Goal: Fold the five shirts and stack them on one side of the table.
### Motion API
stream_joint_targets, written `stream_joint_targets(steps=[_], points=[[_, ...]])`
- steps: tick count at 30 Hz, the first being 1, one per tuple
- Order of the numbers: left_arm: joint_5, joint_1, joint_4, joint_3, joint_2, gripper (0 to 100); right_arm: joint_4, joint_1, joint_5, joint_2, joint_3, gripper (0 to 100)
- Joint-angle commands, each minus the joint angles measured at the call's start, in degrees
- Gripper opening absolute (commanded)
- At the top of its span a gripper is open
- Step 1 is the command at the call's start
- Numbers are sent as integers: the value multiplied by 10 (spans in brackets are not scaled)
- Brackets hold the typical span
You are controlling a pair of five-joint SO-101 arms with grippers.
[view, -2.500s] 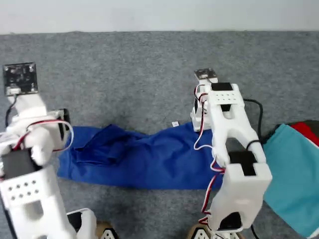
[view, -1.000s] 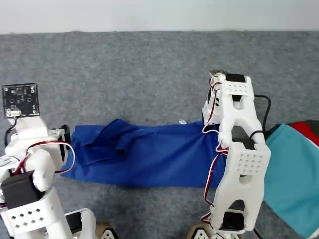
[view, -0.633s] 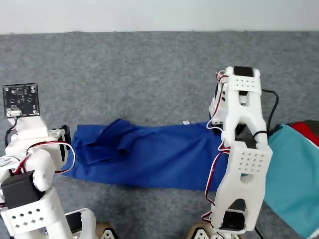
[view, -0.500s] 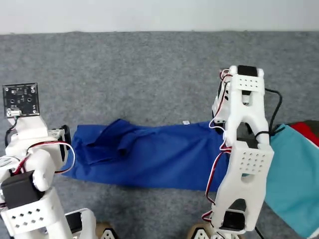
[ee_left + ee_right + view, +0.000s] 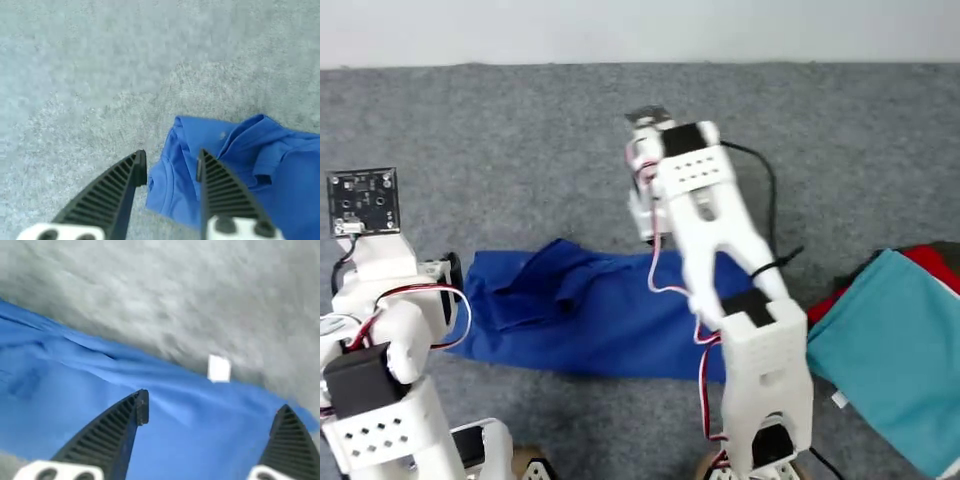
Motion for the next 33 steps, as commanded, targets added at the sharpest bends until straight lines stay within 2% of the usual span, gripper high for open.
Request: stream_joint_targets(steps=[1, 4, 9, 12, 16, 20, 25, 28, 33], points=[[-8, -6, -32, 27, -2, 171, -30, -29, -7, -7, -44, 379], [-8, -5, -58, 62, -2, 171, -18, -28, -7, 34, -127, 379], [-9, -5, -83, 95, -1, 172, 84, -44, 3, 148, -304, 379], [-25, -5, -85, 101, 15, 172, 90, -43, 2, 188, -372, 379], [-29, -5, -86, 97, 86, 171, 86, -31, 4, 177, -382, 379], [-28, -4, -82, 67, 161, 171, 65, 15, -9, 178, -378, 379], [-28, -2, -69, 50, 236, 170, 87, 48, -31, 192, -372, 379], [-29, -2, -66, 42, 266, 170, 88, 35, -28, 178, -373, 379], [-30, -1, -66, 42, 289, 170, 87, -35, -8, 173, -373, 379]])
